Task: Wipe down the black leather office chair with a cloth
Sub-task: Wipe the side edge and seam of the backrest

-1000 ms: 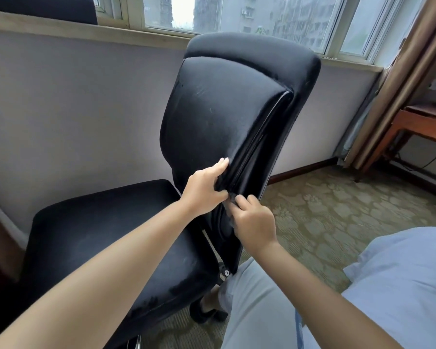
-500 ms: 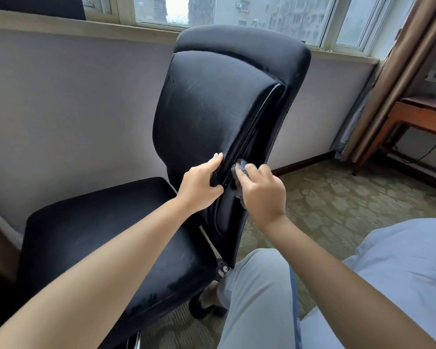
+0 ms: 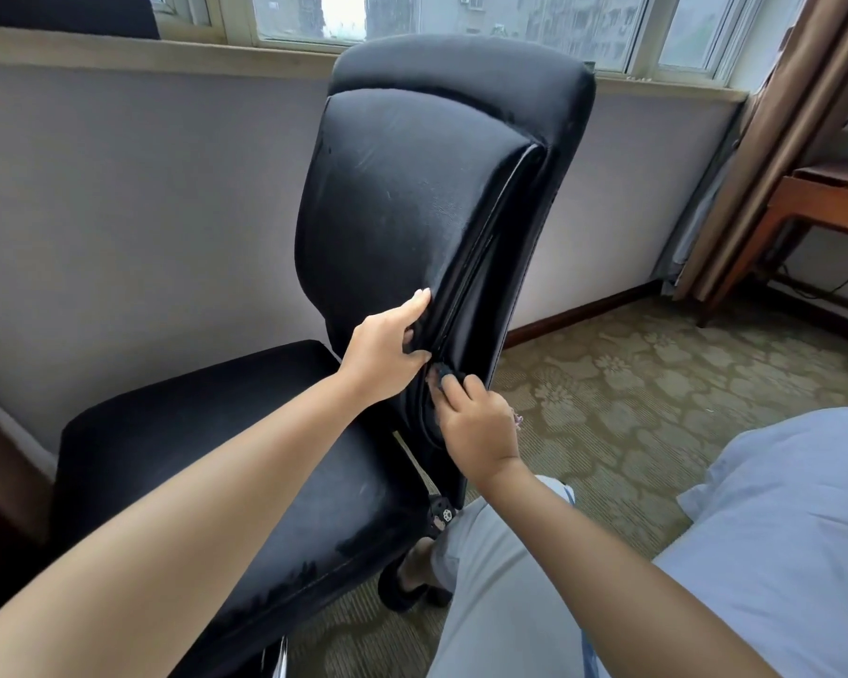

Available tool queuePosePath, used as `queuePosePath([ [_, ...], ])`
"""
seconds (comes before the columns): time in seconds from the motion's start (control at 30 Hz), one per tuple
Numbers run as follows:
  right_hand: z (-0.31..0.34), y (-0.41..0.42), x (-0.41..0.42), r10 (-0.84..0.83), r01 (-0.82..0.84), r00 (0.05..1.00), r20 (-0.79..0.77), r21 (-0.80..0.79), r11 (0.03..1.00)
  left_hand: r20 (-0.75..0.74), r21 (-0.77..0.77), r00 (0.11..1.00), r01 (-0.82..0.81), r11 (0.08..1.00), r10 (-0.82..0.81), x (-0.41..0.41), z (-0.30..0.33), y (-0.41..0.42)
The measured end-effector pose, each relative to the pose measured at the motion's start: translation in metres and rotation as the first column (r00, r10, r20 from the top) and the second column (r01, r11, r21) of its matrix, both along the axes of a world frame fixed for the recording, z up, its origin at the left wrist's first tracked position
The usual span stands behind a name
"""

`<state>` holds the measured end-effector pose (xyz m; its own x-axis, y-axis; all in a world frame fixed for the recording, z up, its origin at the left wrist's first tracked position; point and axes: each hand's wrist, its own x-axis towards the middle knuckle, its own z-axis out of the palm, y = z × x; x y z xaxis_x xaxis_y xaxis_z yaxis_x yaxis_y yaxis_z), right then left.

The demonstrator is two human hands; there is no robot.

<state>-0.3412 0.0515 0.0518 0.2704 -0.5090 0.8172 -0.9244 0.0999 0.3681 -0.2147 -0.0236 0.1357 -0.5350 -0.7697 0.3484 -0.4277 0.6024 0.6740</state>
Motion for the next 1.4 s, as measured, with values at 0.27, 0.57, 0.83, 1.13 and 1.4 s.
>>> queuePosePath([
  [0.27,-0.037,0.007,0.007,-0.045,0.015,0.984,0.175,0.171,0.985,-0.012,0.007,1.000,-0.020,1.000,0.020,-0.001,-0.005,-0.003],
  [0.57,0.001,-0.005,0.030,0.065,0.017,0.561,0.826,-0.090,0.996,-0.156,0.065,0.988,-0.005,0.998,0.016,0.002,-0.006,-0.005],
  [0.83,-0.028,-0.005,0.053,-0.241,-0.044,0.066,0.968,0.244,0.969,-0.129,0.110,0.990,-0.041,0.993,0.055,0.003,-0.004,0.000],
  [1.13,-0.033,0.002,0.050,-0.274,-0.102,-0.355,0.894,0.254,0.962,-0.188,0.087,0.979,-0.066,0.994,0.081,0.000,-0.005,0.002],
  [1.4,-0.015,-0.007,0.063,0.081,0.013,-0.188,0.979,-0.080,0.997,-0.138,0.141,0.989,-0.033,0.989,0.053,-0.006,-0.005,-0.009],
])
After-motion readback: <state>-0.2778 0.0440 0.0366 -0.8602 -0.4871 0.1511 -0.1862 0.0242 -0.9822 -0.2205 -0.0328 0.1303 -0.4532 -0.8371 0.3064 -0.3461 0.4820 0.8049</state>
